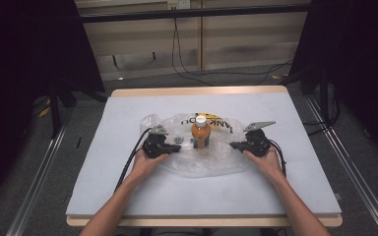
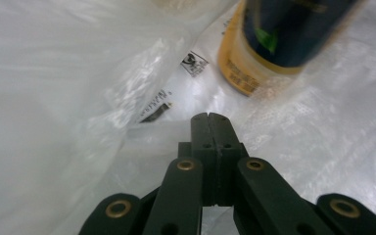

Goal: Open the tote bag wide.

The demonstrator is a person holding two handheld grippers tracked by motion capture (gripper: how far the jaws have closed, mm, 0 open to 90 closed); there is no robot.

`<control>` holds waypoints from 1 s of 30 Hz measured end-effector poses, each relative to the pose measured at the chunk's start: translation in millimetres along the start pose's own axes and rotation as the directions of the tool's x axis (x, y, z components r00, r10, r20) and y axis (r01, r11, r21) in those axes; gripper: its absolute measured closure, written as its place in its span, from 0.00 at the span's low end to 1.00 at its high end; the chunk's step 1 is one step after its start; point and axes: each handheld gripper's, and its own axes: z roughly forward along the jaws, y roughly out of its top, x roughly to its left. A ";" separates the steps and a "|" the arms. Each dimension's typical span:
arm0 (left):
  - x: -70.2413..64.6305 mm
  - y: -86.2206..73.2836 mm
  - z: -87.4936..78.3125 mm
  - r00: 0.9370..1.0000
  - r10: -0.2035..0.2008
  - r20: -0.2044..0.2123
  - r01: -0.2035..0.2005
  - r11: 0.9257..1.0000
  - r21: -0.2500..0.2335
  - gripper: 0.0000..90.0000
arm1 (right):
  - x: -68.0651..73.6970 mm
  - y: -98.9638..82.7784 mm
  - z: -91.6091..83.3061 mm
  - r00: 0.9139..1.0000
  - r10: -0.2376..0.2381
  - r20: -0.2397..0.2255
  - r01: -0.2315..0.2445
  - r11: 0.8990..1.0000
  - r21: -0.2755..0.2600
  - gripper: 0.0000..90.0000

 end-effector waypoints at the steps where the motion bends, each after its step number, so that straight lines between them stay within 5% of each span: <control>1: -0.8 -1.7 -3.0 1.000 0.009 -0.002 -0.009 1.000 0.011 1.00 | 0.2 -0.3 -0.8 1.000 -0.003 0.003 0.003 1.000 0.005 1.00; 7: 2.5 -16.2 -21.0 1.000 0.003 0.009 -0.003 1.000 0.010 1.00 | -1.1 -8.1 -12.0 1.000 -0.028 0.006 0.028 0.999 0.018 1.00; 12: -6.3 -25.8 -29.8 1.000 0.014 0.015 -0.014 1.000 0.007 1.00 | 3.8 -16.4 -20.7 0.999 -0.043 -0.005 0.044 0.999 0.019 1.00; 18: -26.7 -28.4 -35.1 0.997 0.072 0.025 -0.073 0.997 0.034 1.00 | 13.7 -21.0 -28.7 0.997 -0.072 -0.010 0.072 0.997 0.033 1.00; 19: -29.2 -28.6 -36.4 0.996 0.074 0.038 -0.075 0.997 0.005 1.00 | 15.8 -20.4 -29.8 0.997 -0.076 -0.013 0.077 0.997 0.028 1.00; 30: -55.8 -0.7 -52.3 0.993 0.110 0.048 -0.107 0.991 -0.075 1.00 | 29.5 16.9 -54.2 0.994 -0.092 -0.057 0.084 0.989 -0.120 1.00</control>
